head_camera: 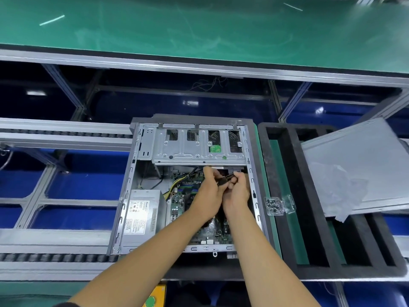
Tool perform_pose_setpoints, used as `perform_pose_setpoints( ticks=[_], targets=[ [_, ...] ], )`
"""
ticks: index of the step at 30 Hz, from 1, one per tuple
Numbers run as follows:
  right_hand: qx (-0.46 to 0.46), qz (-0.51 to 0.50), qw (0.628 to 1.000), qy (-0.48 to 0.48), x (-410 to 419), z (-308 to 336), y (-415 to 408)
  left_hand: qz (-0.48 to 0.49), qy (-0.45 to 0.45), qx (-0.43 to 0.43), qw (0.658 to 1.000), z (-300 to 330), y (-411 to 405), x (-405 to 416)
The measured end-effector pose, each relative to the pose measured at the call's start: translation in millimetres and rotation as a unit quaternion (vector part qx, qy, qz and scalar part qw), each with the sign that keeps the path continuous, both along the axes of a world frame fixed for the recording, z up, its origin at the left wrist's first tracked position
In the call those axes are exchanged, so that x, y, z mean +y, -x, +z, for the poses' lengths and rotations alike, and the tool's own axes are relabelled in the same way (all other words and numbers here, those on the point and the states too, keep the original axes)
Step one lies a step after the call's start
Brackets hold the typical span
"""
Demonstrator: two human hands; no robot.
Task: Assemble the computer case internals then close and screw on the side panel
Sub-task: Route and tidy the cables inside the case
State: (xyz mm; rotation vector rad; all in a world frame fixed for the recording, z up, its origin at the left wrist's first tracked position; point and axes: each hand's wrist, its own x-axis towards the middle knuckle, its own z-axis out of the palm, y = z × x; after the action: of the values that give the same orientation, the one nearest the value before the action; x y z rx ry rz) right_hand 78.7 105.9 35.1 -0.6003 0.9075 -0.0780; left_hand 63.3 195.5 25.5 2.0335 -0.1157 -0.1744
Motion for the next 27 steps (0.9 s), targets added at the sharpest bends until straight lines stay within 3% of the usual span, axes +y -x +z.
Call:
perform_pose_setpoints(
  ticks=[3,6,9,12,18,21,24,27],
  targets=[
    [0.015,0.032,0.999,0.013,0,-2,0,-0.011,-0.008,-0.019,1.000,0,8,13],
    [0.005,0.008,1.000,0.026,2,-2,0,0.048,-0.032,-0.030,0.998,4,8,35],
    [0.034,-0.013,0.995,0.096,11,4,-1,0.105,-0.076,0.036,0.991,5,-2,62],
    [0.058,-0.014,0.977,0.205,27,14,5,0.080,-0.120,0.100,0.984,2,-17,70],
    [0.105,0.064,0.947,0.297,46,31,23,0.097,-0.102,0.159,0.977,-9,-38,58],
    [0.023,0.154,0.872,0.464,45,43,26,0.107,-0.021,0.206,0.973,-13,-40,65],
    [-0.056,0.140,0.781,0.606,25,55,5,0.137,0.076,0.261,0.953,-11,-41,67],
    [-0.086,0.180,0.676,0.709,-7,60,-35,0.159,0.054,0.254,0.953,-11,-44,67]
  ],
)
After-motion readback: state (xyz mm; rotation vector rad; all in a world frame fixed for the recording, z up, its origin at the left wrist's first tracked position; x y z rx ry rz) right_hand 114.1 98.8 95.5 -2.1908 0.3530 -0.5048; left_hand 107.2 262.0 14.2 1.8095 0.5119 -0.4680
